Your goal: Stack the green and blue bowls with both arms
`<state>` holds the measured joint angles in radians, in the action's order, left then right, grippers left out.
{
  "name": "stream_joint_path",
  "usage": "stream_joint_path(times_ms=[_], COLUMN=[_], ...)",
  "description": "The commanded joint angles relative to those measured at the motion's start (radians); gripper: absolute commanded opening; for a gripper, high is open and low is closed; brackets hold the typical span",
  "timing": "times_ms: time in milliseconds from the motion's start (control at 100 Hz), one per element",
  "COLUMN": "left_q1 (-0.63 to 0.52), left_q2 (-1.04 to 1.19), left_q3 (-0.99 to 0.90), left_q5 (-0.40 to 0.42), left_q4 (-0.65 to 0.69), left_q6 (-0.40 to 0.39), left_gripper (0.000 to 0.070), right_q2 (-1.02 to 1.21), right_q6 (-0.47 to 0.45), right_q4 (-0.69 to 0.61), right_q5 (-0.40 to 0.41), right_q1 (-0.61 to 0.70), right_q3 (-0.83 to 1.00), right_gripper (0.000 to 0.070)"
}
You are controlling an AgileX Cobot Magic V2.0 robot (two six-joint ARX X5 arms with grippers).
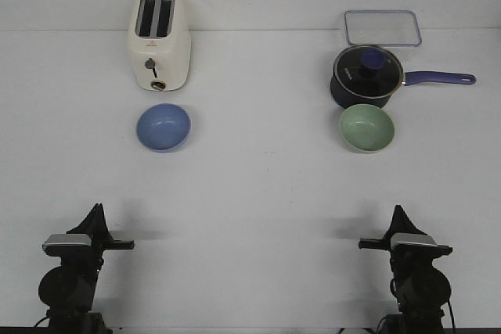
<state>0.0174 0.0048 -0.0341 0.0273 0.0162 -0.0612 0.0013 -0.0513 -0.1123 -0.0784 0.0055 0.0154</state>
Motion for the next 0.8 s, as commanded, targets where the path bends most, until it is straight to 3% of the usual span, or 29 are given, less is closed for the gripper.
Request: stream_joint_path(times_ms=[0,140,310,560,660,790], left_q1=[0.000,0.000,0.000,0.000,0.000,0.000], left_q2=[-0.002,-0.002,-0.002,-0.002,-0.002,-0.002], left_q3=[0.020,0.020,0.020,0.020,0.020,0.020], left_q5=[0.000,0.000,0.000,0.000,0.000,0.000], left_q4=[0.015,0.015,0.015,0.015,0.015,0.015], left_q6=[0.002,0.002,0.002,0.002,0.002,0.002], left_gripper=[0.0012,0.0012,0.0012,0.0012,0.0012,0.0012], right_q2=[0.000,0.000,0.000,0.000,0.011,0.148], right_q6=[0.007,0.002,-0.134,-0.227,-0.296,-0.307], right_q4=[0.014,0.028,0.030,0.094,0.065,-0.035], right_q5=[0.000,0.000,0.026,0.026,-0.010,-0.054], right_q1=[0.002,0.002,0.002,0.002,0.002,0.002], right_q3=[-0.003,-0.003,-0.003,0.003,0.079,0.262], right_gripper=[0.0009,0.0009,0.0009,0.0004,0.0002,0.0006])
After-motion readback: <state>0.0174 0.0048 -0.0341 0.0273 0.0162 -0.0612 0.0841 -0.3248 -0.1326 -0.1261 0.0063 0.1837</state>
